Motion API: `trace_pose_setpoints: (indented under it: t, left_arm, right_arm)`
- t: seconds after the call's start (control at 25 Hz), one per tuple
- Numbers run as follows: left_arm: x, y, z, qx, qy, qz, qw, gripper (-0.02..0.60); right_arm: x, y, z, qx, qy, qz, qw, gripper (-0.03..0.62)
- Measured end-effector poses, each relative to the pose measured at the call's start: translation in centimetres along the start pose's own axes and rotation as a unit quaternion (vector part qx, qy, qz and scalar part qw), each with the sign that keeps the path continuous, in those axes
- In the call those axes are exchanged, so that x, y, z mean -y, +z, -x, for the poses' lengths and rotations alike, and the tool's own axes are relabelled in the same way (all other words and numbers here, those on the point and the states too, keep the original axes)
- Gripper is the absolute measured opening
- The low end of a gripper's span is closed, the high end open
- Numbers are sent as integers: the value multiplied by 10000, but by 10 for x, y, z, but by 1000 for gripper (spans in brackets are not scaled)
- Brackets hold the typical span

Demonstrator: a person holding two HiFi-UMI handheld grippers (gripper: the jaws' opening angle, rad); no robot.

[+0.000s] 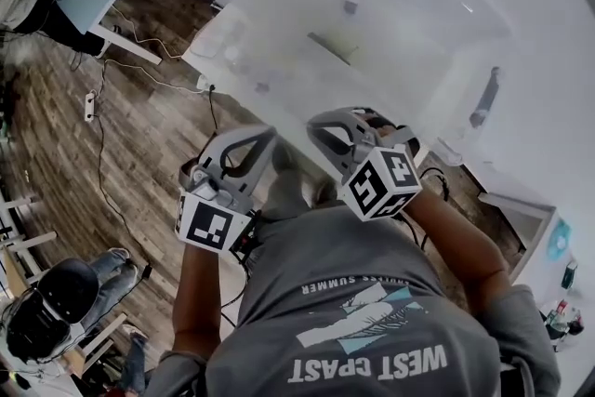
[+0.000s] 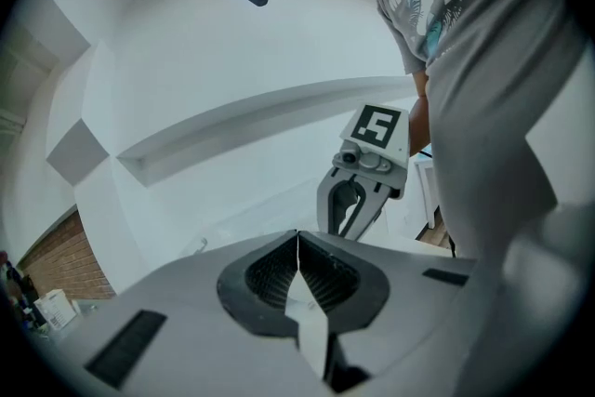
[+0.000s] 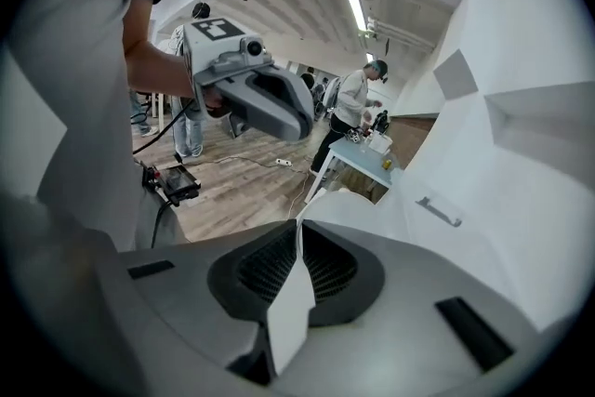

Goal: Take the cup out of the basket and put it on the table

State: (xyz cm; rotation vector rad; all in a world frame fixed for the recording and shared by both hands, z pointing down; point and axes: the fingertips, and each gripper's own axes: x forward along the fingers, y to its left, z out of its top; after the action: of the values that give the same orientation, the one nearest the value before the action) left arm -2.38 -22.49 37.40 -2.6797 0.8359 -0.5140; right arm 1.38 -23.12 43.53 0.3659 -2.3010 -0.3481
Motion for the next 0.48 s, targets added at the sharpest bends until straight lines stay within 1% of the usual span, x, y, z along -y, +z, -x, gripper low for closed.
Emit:
trace_pose_setpoints:
  t: [0.08, 0.24, 0.48]
  left_arm:
    - [3, -3, 1, 6, 62, 113, 9999, 15]
    - [7, -9, 2, -17, 115, 201, 9997, 15]
    - [9, -22, 6, -118, 151, 337, 9992, 15]
  right_arm:
    - [-12, -16, -9, -143, 131, -95, 9998, 31]
    - [-31, -50, -29, -481, 386, -278, 9977, 31]
    - [-55, -103, -62, -1086, 741, -437, 9904, 32]
